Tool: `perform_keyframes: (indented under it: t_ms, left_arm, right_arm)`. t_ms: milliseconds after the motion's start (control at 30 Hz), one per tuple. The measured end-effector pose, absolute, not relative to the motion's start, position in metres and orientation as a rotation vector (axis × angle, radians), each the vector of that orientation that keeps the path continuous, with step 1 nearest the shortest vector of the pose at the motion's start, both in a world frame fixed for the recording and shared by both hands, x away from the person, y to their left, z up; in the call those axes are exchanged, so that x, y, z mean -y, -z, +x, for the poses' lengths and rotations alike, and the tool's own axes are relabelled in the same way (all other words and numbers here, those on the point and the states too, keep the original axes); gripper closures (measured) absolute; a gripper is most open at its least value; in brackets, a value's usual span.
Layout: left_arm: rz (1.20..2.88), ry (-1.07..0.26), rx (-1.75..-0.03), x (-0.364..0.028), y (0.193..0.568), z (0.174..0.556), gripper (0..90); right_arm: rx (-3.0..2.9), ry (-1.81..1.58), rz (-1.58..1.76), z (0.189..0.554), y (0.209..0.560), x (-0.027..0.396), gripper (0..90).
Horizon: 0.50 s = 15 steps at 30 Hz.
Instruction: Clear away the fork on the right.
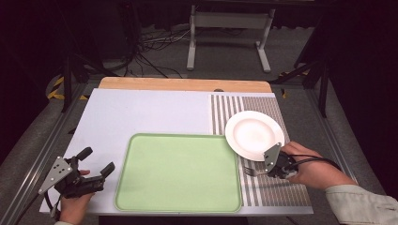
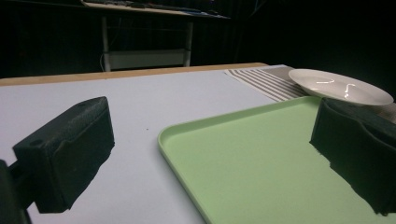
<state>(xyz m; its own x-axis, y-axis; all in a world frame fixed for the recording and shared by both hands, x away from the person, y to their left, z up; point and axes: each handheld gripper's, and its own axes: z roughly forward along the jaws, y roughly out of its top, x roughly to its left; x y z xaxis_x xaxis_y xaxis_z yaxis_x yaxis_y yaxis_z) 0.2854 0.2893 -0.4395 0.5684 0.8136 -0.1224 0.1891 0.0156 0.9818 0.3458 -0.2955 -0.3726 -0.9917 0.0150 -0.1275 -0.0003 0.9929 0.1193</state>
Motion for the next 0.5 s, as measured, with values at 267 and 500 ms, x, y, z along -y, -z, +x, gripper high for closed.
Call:
perform_keyframes:
  t_ms: [267,500]
  left_arm:
    - [1.513,-0.607,-0.891,-0.29,0.439,0.285,0.2]
    - [1.506,-0.606,-0.892,-0.29,0.439,0.285,0.2]
  right_arm:
    - [-2.961,-0.318,0.075,0.344,0.359,0.296,85.2]
    - [-2.896,-0.482,0.073,0.343,0.345,0.294,85.2]
